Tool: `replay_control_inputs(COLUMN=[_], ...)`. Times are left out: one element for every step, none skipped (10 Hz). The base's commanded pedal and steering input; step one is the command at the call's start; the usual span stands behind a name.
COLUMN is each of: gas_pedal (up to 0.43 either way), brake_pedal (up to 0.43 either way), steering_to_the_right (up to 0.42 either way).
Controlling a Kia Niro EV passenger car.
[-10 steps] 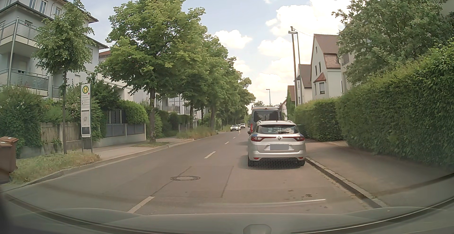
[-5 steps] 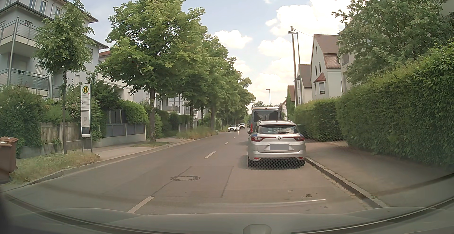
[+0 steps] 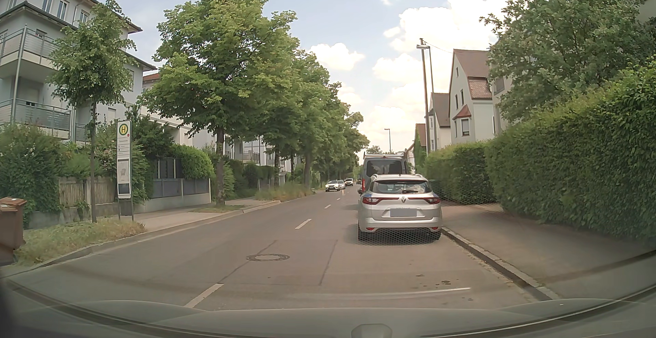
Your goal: Follow the waypoints while adhering to traffic rules and regulations
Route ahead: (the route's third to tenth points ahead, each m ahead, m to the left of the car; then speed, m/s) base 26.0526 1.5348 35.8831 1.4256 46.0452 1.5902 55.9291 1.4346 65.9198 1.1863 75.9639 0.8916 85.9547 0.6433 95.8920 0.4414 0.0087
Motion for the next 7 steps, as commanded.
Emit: replay_control_inputs(gas_pedal=[0.000,0.000,0.000,0.000,0.000,0.000,0.000], brake_pedal=[0.098,0.104,0.104,0.104,0.104,0.110,0.110], steering_to_the_right=[-0.017,-0.018,-0.018,-0.017,-0.018,-0.017,-0.018])
